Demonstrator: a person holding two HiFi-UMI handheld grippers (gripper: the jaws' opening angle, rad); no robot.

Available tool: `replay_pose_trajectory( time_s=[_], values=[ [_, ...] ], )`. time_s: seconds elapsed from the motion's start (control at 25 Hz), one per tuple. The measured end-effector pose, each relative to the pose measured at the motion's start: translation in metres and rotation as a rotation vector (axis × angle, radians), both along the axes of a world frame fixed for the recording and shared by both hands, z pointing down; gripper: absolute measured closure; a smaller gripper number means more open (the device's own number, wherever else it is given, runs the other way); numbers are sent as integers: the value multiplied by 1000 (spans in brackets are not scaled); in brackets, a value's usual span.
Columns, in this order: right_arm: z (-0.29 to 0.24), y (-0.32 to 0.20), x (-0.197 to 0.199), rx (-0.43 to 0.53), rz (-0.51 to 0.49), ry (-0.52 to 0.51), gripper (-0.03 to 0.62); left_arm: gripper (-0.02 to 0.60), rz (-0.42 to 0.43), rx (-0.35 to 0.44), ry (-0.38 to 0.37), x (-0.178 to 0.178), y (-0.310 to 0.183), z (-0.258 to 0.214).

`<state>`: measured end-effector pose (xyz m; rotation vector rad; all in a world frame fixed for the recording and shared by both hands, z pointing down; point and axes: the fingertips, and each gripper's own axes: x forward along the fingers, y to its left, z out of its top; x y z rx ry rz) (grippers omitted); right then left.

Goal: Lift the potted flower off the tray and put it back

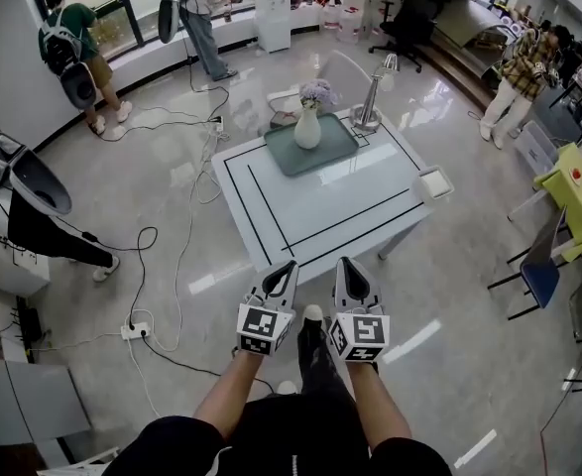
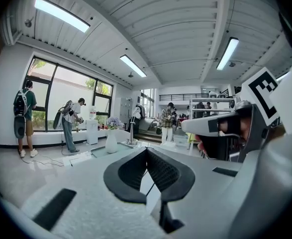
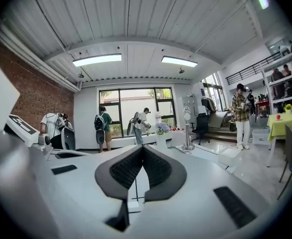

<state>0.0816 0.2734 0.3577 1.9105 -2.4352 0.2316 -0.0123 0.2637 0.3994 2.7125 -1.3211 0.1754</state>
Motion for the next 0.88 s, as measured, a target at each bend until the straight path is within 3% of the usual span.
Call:
replay_pose_trajectory(
  time_s=[0.44, 0.88],
  values=[
    [14, -197, 21, -25, -90, 36, 588, 575, -58, -24, -2, 33, -193, 12],
    [47, -342, 18, -56, -116, 38, 588, 575, -87, -46, 7, 31, -329, 34]
  ],
)
